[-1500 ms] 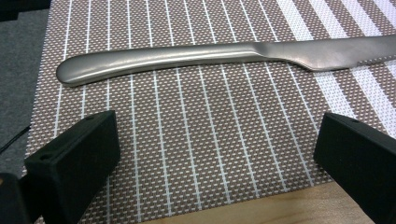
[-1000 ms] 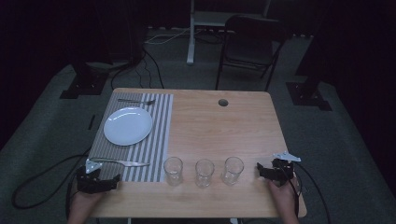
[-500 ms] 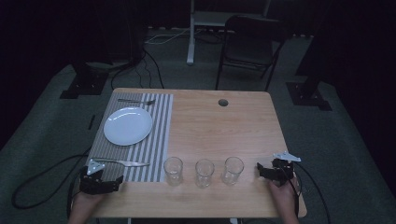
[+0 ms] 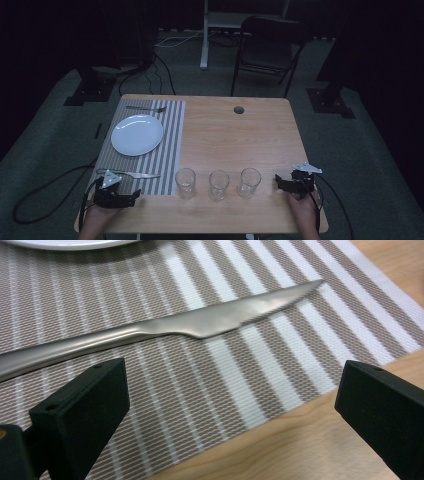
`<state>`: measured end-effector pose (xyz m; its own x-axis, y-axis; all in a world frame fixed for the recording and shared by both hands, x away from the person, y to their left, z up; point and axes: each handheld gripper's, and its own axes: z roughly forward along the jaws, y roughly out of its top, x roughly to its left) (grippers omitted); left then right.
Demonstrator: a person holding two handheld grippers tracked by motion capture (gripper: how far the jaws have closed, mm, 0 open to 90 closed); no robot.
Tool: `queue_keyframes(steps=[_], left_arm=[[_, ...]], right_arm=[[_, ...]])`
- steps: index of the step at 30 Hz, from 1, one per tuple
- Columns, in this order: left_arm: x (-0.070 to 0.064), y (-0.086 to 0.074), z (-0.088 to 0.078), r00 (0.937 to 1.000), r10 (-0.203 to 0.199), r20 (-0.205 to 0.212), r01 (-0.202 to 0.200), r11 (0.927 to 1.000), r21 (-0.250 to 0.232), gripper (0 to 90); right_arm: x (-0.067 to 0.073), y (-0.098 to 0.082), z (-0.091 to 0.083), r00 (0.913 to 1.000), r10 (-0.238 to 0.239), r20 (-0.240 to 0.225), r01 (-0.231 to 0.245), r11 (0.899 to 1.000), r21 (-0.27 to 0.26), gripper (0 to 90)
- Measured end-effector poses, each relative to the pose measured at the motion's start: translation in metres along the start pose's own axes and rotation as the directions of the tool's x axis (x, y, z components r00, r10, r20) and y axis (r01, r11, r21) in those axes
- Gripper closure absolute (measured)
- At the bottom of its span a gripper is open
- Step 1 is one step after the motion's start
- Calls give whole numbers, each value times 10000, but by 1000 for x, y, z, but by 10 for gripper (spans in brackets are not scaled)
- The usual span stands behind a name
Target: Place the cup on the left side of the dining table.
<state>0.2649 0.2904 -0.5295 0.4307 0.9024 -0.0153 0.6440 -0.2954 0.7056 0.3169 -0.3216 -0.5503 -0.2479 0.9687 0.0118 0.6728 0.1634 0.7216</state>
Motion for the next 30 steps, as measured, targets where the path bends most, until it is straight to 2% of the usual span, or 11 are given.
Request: queue_keyframes(steps=[2,3,4,7,8,12,17,22,25,30], left_arm=[[-2,1,0,9997,-40,232,40,10000,-21,15],[-3,2,0,9999,6,137,-6,10000,-50,15],[-3,2,0,9995,33,303,-32,10000,-20,15],[-5,3,0,9995,69,305,-66,9999,-99,15],[-7,4,-1,9989,145,450,-138,9998,-159,15],[-20,10,-3,9939,548,957,-505,9976,-469,15],[-29,15,-3,9884,820,1277,-747,9954,-604,15],[-33,20,-4,9834,888,1585,-774,9941,-765,15],[-34,22,-5,9771,848,1953,-681,9935,-910,35],[-39,26,-6,9726,1091,2055,-905,9911,-977,40]], right_arm=[[0,0,0,10000,-1,0,1,10000,1,120],[0,0,0,10000,-1,1,1,10000,0,120],[0,0,0,10000,2,0,-2,10000,0,120],[0,0,0,10000,2,1,-2,10000,1,120],[0,0,0,10000,2,1,-2,10000,1,120],[0,0,0,10000,1,1,-1,10000,1,120],[0,0,0,10000,-2,0,2,10000,0,120],[0,0,0,10000,4,11,-4,10000,-1,120],[0,0,0,10000,22,24,-22,10000,-3,120],[0,0,0,10000,23,26,-23,10000,-3,120]])
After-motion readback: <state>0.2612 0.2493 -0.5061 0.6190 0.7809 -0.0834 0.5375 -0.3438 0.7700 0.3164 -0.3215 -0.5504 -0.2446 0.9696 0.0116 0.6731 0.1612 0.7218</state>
